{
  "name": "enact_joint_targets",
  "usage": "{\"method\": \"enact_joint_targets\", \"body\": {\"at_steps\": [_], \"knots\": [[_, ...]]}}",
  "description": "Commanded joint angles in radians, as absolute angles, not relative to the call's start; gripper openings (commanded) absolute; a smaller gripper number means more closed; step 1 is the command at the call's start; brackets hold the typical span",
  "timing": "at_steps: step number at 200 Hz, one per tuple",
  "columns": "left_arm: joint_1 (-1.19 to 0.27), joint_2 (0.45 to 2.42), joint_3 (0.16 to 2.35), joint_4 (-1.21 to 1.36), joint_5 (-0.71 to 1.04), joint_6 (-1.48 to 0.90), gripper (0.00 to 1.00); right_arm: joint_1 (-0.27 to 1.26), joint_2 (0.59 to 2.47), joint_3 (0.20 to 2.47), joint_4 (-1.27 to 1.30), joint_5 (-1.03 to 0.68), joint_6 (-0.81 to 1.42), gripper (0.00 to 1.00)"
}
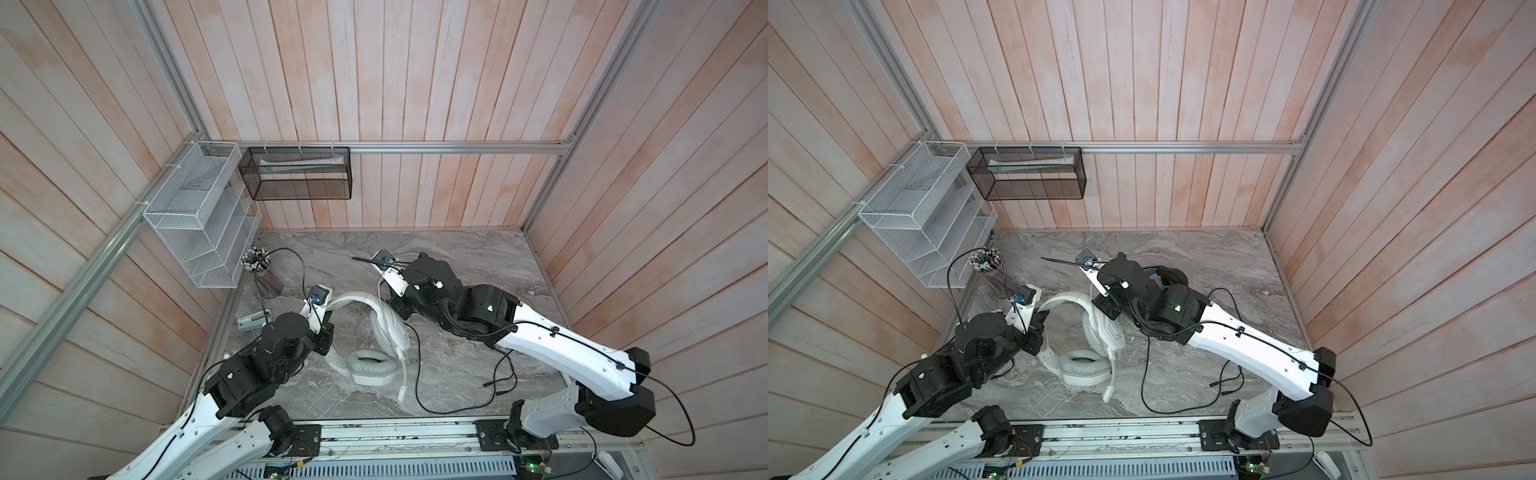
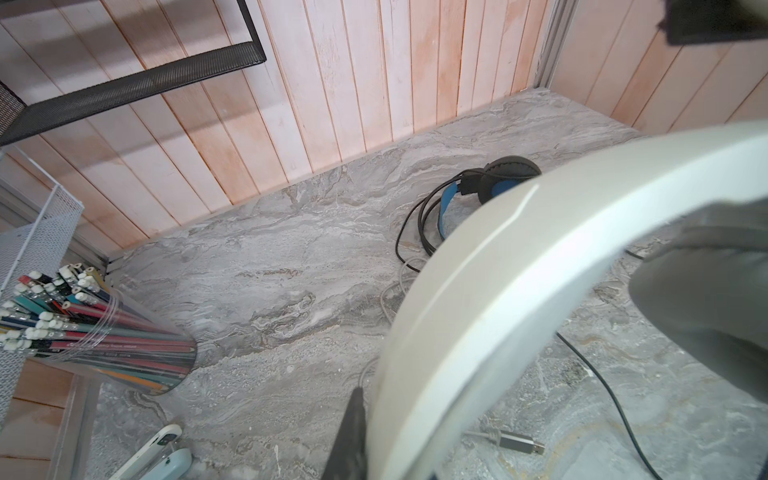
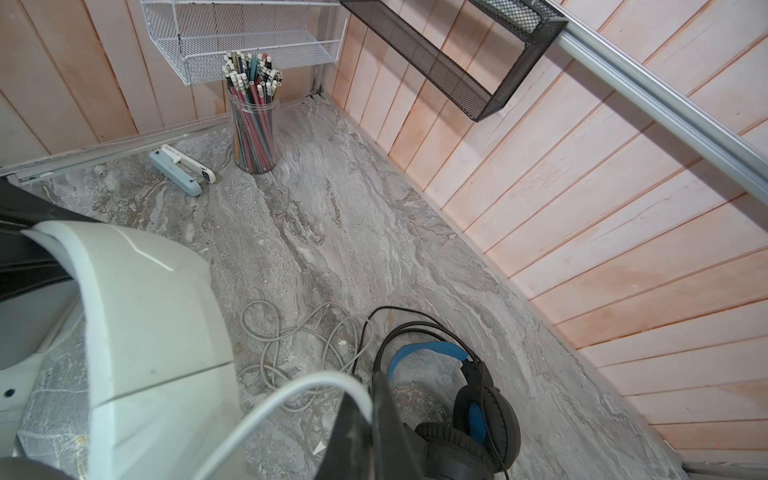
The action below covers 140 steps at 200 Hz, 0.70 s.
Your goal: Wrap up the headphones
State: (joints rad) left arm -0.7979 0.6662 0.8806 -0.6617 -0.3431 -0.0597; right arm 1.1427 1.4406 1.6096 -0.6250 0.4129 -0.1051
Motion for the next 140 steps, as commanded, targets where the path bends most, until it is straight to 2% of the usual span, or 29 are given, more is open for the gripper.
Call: {"method": "enact_joint_targets", "body": {"at_steps": [1,59,98,102,111,140], "knots": [[-0.802,0.658,0.904,-0.612,-0.266,-0.135,0.00,1.133,1.444,1.631,-0.585,0.399,-0.098,0.04],[-0.802,0.639,0.966,-0.647,-0.224,-0.214,0.00,1.115,1.436,1.594,-0.572,0.370,-0.036,0.27],[-0.802,0.607,0.992,-0.660,-0.190,-0.284,0.00,1.109,1.420,1.581,-0.575,0.363,-0.028,0.36],[-0.802,0.602,0.994,-0.661,-0.187,-0.291,0.00,1.109,1.419,1.581,-0.577,0.361,-0.028,0.41],[-0.802,0.594,1.001,-0.663,-0.177,-0.308,0.00,1.107,1.416,1.577,-0.576,0.357,-0.022,0.46],[-0.802,0.567,1.019,-0.660,-0.147,-0.365,0.00,1.106,1.400,1.564,-0.572,0.324,-0.001,0.54]]}}
